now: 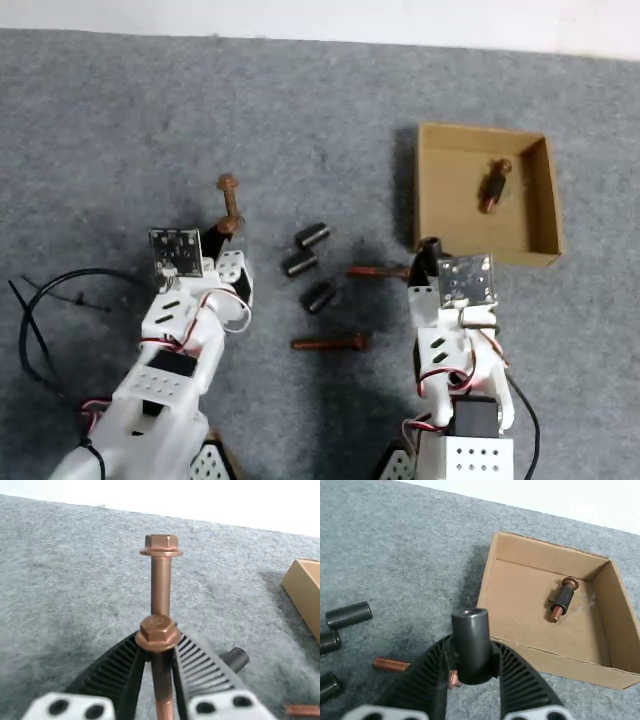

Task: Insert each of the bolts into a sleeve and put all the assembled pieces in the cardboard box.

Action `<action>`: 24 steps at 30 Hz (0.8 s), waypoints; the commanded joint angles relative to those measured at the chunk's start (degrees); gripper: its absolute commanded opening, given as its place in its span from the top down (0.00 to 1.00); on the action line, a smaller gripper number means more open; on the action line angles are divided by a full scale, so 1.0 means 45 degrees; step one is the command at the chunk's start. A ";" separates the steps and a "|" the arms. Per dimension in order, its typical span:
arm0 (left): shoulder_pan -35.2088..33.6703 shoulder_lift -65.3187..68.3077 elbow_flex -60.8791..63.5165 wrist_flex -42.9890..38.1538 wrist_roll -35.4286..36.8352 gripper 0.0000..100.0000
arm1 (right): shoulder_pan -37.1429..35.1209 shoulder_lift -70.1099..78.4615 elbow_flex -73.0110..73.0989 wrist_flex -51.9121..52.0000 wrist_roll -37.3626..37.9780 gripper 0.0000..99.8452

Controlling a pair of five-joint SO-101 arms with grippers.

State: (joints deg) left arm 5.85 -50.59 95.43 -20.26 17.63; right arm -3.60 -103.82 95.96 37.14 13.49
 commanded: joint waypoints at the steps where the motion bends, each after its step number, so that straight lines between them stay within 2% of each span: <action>1: -0.1319 -0.0576 0.0166 -0.0469 -0.0156 1.00 | 0.0068 -0.0147 0.1729 -0.0010 -0.0039 0.99; 4: -0.2237 -0.0576 0.0244 -0.1348 -0.0137 1.00 | 0.0068 -0.0147 0.1729 -0.0010 -0.0039 0.99; 6: -0.2295 -0.0576 0.0244 -0.1915 -0.0137 1.00 | 0.0068 -0.0147 0.1729 -0.0010 -0.0020 0.99; 11: -0.2276 -0.0537 0.0244 -0.1875 -0.0137 1.00 | 0.0068 -0.0147 0.1729 -0.0010 -0.0020 0.99; 14: -0.1495 -0.0459 0.0244 -0.1700 -0.0176 1.00 | 0.0068 -0.0147 0.1729 -0.0010 -0.0020 0.99; 17: -0.0420 -0.0557 0.0244 -0.0488 -0.0215 1.00 | 0.0068 -0.0147 0.1729 -0.0010 -0.0020 0.99; 19: -0.0322 -0.0576 0.0244 -0.0293 -0.0215 1.00 | 0.0068 -0.0147 0.1729 -0.0010 -0.0020 0.99; 24: -0.1788 -0.0479 0.0244 -0.1192 -0.0137 1.00 | 0.0068 -0.0147 0.1729 -0.0010 -0.0020 0.99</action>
State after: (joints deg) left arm 0.40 -51.30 95.60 -22.90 17.63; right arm -3.60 -103.82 95.96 37.14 13.49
